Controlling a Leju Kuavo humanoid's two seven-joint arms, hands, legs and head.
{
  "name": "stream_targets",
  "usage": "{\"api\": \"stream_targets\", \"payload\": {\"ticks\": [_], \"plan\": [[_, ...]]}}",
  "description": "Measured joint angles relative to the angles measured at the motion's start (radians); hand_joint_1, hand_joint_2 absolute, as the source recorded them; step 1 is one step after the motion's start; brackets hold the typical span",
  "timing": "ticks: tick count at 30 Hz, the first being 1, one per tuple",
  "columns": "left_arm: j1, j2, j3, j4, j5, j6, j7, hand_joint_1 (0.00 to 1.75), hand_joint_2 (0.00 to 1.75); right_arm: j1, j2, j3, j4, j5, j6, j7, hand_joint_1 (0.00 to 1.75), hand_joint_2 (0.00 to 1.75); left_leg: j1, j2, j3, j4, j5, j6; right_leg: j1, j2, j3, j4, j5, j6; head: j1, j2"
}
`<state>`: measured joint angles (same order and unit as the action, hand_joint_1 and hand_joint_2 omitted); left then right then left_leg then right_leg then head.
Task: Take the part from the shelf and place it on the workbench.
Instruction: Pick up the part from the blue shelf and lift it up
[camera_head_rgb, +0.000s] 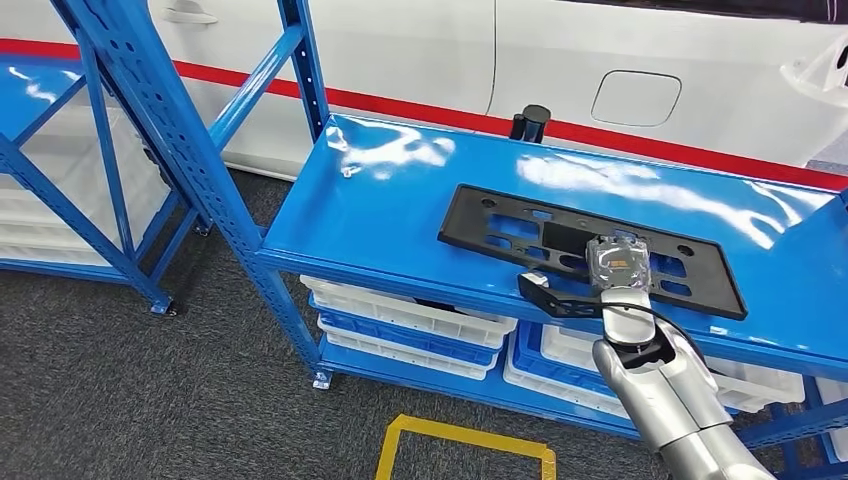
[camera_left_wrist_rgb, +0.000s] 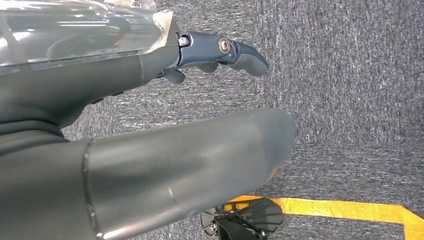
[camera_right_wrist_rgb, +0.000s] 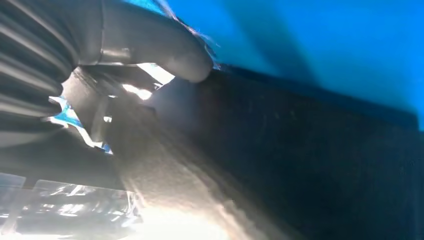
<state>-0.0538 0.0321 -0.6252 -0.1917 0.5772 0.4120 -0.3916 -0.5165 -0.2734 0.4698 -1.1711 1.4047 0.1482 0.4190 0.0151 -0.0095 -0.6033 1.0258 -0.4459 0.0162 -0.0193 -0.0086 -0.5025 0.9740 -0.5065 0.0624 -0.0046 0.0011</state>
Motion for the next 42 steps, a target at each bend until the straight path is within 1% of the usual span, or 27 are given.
{"api": "stream_targets", "payload": {"ticks": [6, 8, 12, 15, 22, 26, 31, 33, 35, 39, 40, 42], "plan": [[-0.001, 0.0, 0.0, 0.0, 0.0, 0.0, -0.002, 0.0, 0.0, 0.001, -0.001, -0.005, 0.0, -0.004, 0.0, -0.004, 1.53, 1.75, 0.0, 0.0, 0.0, 0.0, 0.0, 0.0, 0.0, 0.0, 0.0, 0.0, 0.0, 0.0, 0.0, 0.0], [-0.001, 0.0, 0.0, 0.0, 0.0, 0.0, -0.002, 0.0, 0.0, 0.001, -0.002, -0.005, 0.0, -0.009, -0.001, -0.009, 1.54, 1.75, 0.0, 0.0, 0.0, 0.0, 0.0, 0.0, 0.0, 0.0, 0.0, 0.0, 0.0, 0.0, 0.0, 0.0], [-0.001, -0.001, 0.0, 0.0, 0.0, 0.002, -0.002, 0.0, 0.0, 0.002, -0.002, -0.005, 0.0, -0.015, -0.005, -0.014, 1.68, 1.75, 0.0, 0.0, 0.0, 0.0, 0.0, 0.0, 0.0, 0.0, 0.0, 0.0, 0.0, 0.0, 0.0, 0.0], [-0.001, -0.001, 0.0, 0.0, -0.002, -0.001, -0.002, 0.0, 0.0, 0.004, -0.002, -0.005, 0.0, -0.018, -0.015, -0.017, 1.74, 1.75, 0.0, 0.0, 0.0, 0.0, 0.0, 0.0, 0.0, 0.0, 0.0, 0.0, 0.0, 0.0, 0.0, 0.0], [-0.001, 0.0, -0.001, -0.001, -0.013, -0.052, 0.006, 0.0, 0.0, 0.025, 0.0, -0.006, -0.019, -0.029, -0.081, -0.03, 1.75, 1.75, 0.0, 0.0, -0.001, 0.0, 0.0, 0.0, 0.0, 0.0, 0.0, 0.0, 0.0, 0.0, 0.0, 0.0], [-0.001, 0.0, -0.003, -0.001, -0.017, -0.066, 0.012, 0.0, 1.75, 0.035, 0.005, -0.005, -0.031, -0.032, -0.095, -0.036, 1.75, 1.75, 0.0, 0.0, -0.001, 0.0, 0.0, 0.0, 0.0, 0.0, 0.0, 0.0, 0.0, 0.0, 0.0, 0.0], [-0.001, 0.001, -0.016, 0.0, -0.035, -0.059, 0.028, 0.0, 1.75, 0.062, 0.012, -0.005, -0.078, -0.026, -0.13, -0.061, 1.75, 1.75, 0.0, 0.001, -0.003, 0.0, 0.0, 0.0, 0.0, 0.0, 0.005, 0.001, 0.0, 0.0, 0.0, 0.0], [-0.001, 0.002, -0.021, 0.0, -0.035, -0.046, 0.035, 0.0, 1.75, 0.074, 0.015, -0.005, -0.107, -0.036, -0.158, -0.081, 1.75, 1.75, 0.0, 0.001, -0.003, 0.0, 0.0, 0.0, 0.0, 0.0, 0.005, 0.001, 0.0, 0.0, 0.0, 0.0], [0.0, 0.002, -0.023, 0.0, -0.031, -0.038, 0.037, 0.0, 1.75, 0.085, 0.02, -0.006, -0.142, -0.06, -0.22, -0.116, 1.75, 1.75, 0.0, 0.001, -0.003, 0.0, 0.0, 0.0, 0.0, 0.0, 0.005, 0.001, 0.0, 0.0, 0.0, 0.0], [0.0, 0.002, -0.024, 0.0, -0.023, -0.034, 0.047, 0.0, 1.75, 0.105, 0.032, -0.017, -0.233, -0.138, -0.395, -0.21, 1.75, 1.75, 0.0, 0.0, -0.004, -0.001, 0.0, 0.0, 0.0, 0.0, 0.002, 0.001, 0.0, 0.0, 0.0, 0.0], [0.0, 0.001, -0.024, 0.0, -0.022, -0.034, 0.047, 0.0, 1.75, 0.11, 0.035, -0.022, -0.255, -0.152, -0.425, -0.225, 1.75, 1.75, 0.0, 0.0, -0.004, -0.001, 0.0, 0.0, 0.0, 0.0, 0.0, 0.001, -0.001, -0.001, 0.0, 0.0], [0.0, 0.001, -0.024, 0.0, -0.022, -0.033, 0.047, 0.0, 1.75, 0.116, 0.039, -0.032, -0.288, -0.166, -0.45, -0.237, 1.75, 1.75, 0.0, -0.001, -0.003, -0.001, -0.001, 0.0, 0.0, -0.001, -0.003, 0.001, -0.002, -0.002, 0.0, 0.0]]}}
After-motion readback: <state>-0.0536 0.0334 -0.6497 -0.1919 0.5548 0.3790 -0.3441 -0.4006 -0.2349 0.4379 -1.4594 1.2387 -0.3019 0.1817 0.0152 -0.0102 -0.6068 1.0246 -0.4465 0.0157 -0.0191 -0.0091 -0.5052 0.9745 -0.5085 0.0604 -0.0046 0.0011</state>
